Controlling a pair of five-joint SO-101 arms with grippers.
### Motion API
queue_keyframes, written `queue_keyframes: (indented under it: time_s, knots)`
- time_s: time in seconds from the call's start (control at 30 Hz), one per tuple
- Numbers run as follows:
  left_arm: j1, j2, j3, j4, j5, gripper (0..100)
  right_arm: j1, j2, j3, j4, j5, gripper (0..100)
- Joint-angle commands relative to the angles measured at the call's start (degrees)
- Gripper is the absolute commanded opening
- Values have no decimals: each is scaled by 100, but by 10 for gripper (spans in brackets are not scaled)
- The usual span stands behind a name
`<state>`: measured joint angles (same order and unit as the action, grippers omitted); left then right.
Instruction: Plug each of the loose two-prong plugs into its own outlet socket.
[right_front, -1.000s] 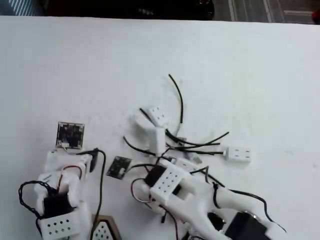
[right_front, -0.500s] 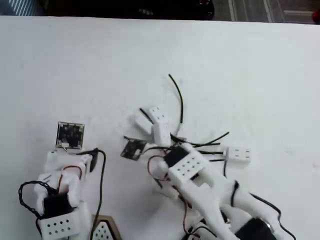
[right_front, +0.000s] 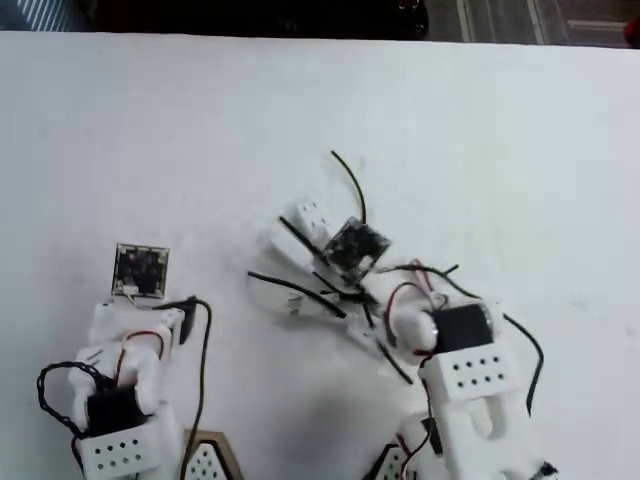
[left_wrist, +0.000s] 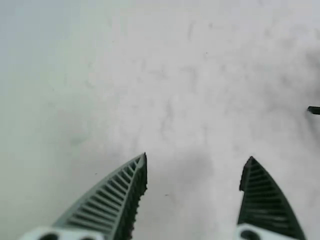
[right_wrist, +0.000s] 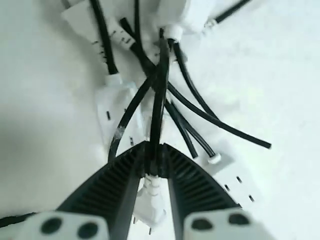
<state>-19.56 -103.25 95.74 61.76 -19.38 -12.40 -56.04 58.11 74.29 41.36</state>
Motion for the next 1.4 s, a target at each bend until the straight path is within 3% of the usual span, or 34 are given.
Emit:
queue_keyframes:
  time_s: [0.0,0.27,0.5,0.67,0.87,1.0,1.17,1.37]
  knots:
    - [-40,-66,-35,-123,-62,294,813,-224,-105,-4,132,17]
    - [-40,-66,-35,-123,-62,294,2941,-180,-457,-646,686,17]
    - [-40,-66,-26,-114,-62,294,3846,-171,-440,-796,1108,17]
    - [-40,-66,-26,-105,-62,294,4154,127,-299,-1525,1292,18]
    - [-40,-66,-26,-97,-62,294,4163,1473,-352,-2413,1266,43]
    - [-40,-66,26,-123,-62,294,4251,2062,-624,-2431,1257,163]
    - [-40,-66,26,-123,-62,294,4523,2088,-897,-2281,1257,133]
    - [-40,-66,26,-123,-62,294,4593,2141,-941,-1209,1284,130]
